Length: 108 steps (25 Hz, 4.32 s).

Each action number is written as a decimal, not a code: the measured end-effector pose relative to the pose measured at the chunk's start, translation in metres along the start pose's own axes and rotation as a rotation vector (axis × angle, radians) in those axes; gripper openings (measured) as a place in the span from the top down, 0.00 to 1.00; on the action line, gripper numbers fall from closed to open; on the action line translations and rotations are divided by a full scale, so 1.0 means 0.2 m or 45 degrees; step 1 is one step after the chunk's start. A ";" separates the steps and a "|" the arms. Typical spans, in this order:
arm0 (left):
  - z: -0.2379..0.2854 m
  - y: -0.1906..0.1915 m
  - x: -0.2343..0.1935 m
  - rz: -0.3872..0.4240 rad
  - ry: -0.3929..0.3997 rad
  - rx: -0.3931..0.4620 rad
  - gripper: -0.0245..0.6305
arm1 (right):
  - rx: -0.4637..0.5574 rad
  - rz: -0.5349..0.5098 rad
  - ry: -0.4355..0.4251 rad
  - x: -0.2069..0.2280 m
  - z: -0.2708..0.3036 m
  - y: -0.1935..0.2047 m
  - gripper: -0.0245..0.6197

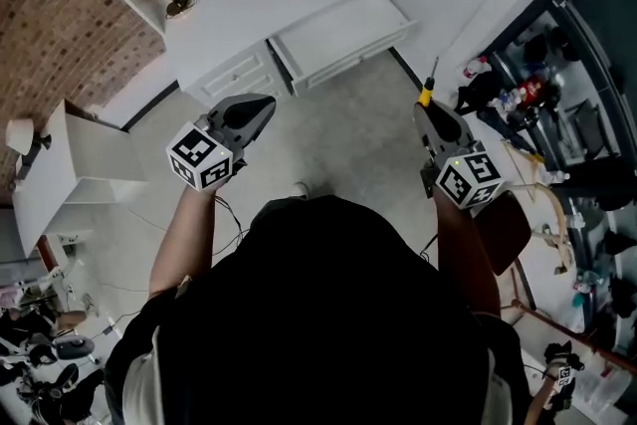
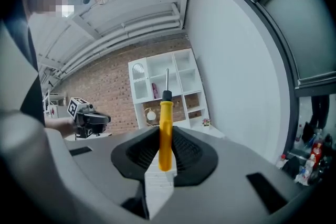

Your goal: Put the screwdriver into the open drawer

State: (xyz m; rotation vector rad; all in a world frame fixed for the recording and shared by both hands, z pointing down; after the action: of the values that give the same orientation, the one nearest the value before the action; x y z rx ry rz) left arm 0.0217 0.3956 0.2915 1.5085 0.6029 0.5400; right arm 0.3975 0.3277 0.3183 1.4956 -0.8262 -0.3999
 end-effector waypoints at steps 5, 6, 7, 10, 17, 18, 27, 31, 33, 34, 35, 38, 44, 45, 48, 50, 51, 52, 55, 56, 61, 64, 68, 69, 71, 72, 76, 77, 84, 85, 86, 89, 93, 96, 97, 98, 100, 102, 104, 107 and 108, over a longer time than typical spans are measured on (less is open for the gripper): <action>0.03 0.02 -0.01 -0.022 -0.003 0.000 0.94 | -0.006 0.011 0.003 0.03 0.00 0.02 0.84; 0.04 0.03 -0.02 -0.025 -0.003 -0.002 0.94 | -0.010 0.011 0.003 0.04 0.01 0.02 0.84; 0.04 0.04 -0.03 -0.029 -0.003 -0.002 0.94 | -0.014 0.008 0.003 0.04 0.01 0.02 0.84; 0.06 0.06 -0.06 -0.044 -0.007 0.003 0.94 | -0.030 -0.005 0.014 0.05 0.04 0.03 0.83; 0.13 0.09 -0.21 -0.075 0.004 0.000 0.94 | -0.071 -0.012 0.036 0.12 0.16 0.05 0.83; 0.14 0.10 -0.24 -0.078 0.007 -0.003 0.94 | -0.075 -0.012 0.039 0.13 0.19 0.05 0.83; 0.32 0.15 -0.58 -0.101 0.037 -0.030 0.94 | -0.113 0.008 0.081 0.25 0.47 0.11 0.83; 0.41 0.16 -0.72 -0.074 0.072 -0.064 0.94 | -0.120 0.021 0.108 0.29 0.60 0.14 0.83; 0.45 0.16 -0.79 -0.072 0.087 -0.073 0.94 | -0.117 0.027 0.120 0.30 0.65 0.15 0.83; 0.48 0.16 -0.82 -0.074 0.094 -0.072 0.94 | -0.116 0.027 0.125 0.32 0.68 0.16 0.83; 0.50 0.16 -0.84 -0.075 0.100 -0.071 0.94 | -0.115 0.027 0.131 0.33 0.70 0.16 0.83; 0.57 0.16 -0.93 -0.073 0.121 -0.070 0.94 | -0.113 0.032 0.154 0.37 0.76 0.16 0.83; 0.64 0.15 -1.09 -0.054 0.145 -0.074 0.94 | -0.111 0.039 0.189 0.42 0.89 0.18 0.83; 0.65 0.16 -1.11 -0.055 0.149 -0.076 0.94 | -0.110 0.040 0.193 0.42 0.90 0.18 0.83; 0.67 0.16 -1.17 -0.060 0.155 -0.073 0.94 | -0.112 0.033 0.204 0.43 0.95 0.17 0.83; 0.68 0.15 -1.22 -0.062 0.157 -0.066 0.94 | -0.117 0.027 0.211 0.43 0.98 0.17 0.83; 0.69 0.15 -1.24 -0.065 0.158 -0.062 0.94 | -0.120 0.023 0.213 0.44 1.00 0.17 0.83; 0.69 0.15 -1.26 -0.067 0.158 -0.059 0.94 | -0.122 0.018 0.215 0.44 1.01 0.17 0.83; 0.69 0.16 -1.32 -0.078 0.161 -0.053 0.94 | -0.122 0.004 0.217 0.44 1.07 0.17 0.83; 0.69 0.17 -1.34 -0.082 0.163 -0.052 0.94 | -0.123 0.001 0.217 0.44 1.09 0.17 0.83; 0.70 0.17 -1.45 -0.088 0.170 -0.043 0.94 | -0.120 -0.010 0.223 0.44 1.20 0.17 0.83; 0.71 0.17 -1.53 -0.090 0.172 -0.038 0.94 | -0.121 -0.011 0.228 0.44 1.26 0.18 0.83; 0.72 0.18 -1.62 -0.102 0.177 -0.035 0.94 | -0.125 -0.018 0.231 0.44 1.34 0.19 0.83; 0.72 0.19 -1.64 -0.105 0.179 -0.035 0.94 | -0.125 -0.020 0.232 0.43 1.36 0.20 0.83; 0.72 0.20 -1.67 -0.112 0.186 -0.036 0.94 | -0.127 -0.023 0.236 0.43 1.39 0.20 0.83; 0.72 0.20 -1.69 -0.115 0.188 -0.036 0.94 | -0.128 -0.024 0.238 0.43 1.41 0.21 0.83; 0.71 0.21 -1.76 -0.119 0.193 -0.037 0.94 | -0.131 -0.029 0.246 0.42 1.47 0.22 0.83; 0.70 0.22 -1.78 -0.120 0.192 -0.035 0.94 | -0.131 -0.030 0.247 0.41 1.48 0.22 0.83; 0.63 0.21 -1.85 -0.137 0.183 -0.015 0.94 | -0.137 -0.048 0.235 0.33 1.54 0.22 0.83; 0.62 0.21 -1.85 -0.137 0.185 -0.015 0.94 | -0.138 -0.051 0.233 0.32 1.54 0.21 0.83; 0.62 0.21 -1.85 -0.138 0.188 -0.016 0.94 | -0.139 -0.055 0.231 0.31 1.54 0.21 0.83; 0.59 0.20 -1.84 -0.139 0.189 -0.014 0.94 | -0.142 -0.068 0.229 0.30 1.52 0.20 0.83; 0.55 0.21 -1.84 -0.141 0.171 -0.022 0.94 | -0.127 -0.066 0.238 0.30 1.51 0.20 0.83; 0.54 0.21 -1.84 -0.151 0.161 -0.021 0.94 | -0.115 -0.058 0.245 0.32 1.52 0.19 0.83; 0.54 0.20 -1.85 -0.149 0.159 -0.022 0.94 | -0.112 -0.058 0.243 0.33 1.52 0.19 0.83; 0.54 0.20 -1.85 -0.146 0.155 -0.023 0.94 | -0.110 -0.059 0.240 0.33 1.53 0.19 0.83; 0.55 0.20 -1.87 -0.143 0.145 -0.019 0.94 | -0.104 -0.060 0.236 0.35 1.54 0.19 0.83; 0.56 0.20 -1.88 -0.141 0.137 -0.013 0.94 | -0.100 -0.059 0.232 0.37 1.56 0.19 0.83; 0.57 0.20 -1.88 -0.140 0.133 -0.015 0.94 | -0.101 -0.057 0.227 0.38 1.58 0.19 0.83; 0.58 0.21 -1.91 -0.142 0.119 -0.023 0.94 | -0.106 -0.051 0.219 0.42 1.63 0.20 0.83; 0.59 0.21 -1.92 -0.143 0.114 -0.024 0.94 | -0.108 -0.050 0.216 0.43 1.64 0.21 0.83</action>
State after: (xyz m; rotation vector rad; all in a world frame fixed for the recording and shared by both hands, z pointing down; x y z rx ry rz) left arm -0.1841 0.0504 0.3432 1.4295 0.7455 0.5272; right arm 0.2185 0.0372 0.3384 1.4466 -0.6394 -0.3280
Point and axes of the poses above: the fingertips, and each gripper's own axes: z forward along the fingers, x to its right, y out of its underside, the point moved 8 cm from there along -z, backward along the fingers, and after that the axes turned 15 degrees about x, right-handed, at the moved point
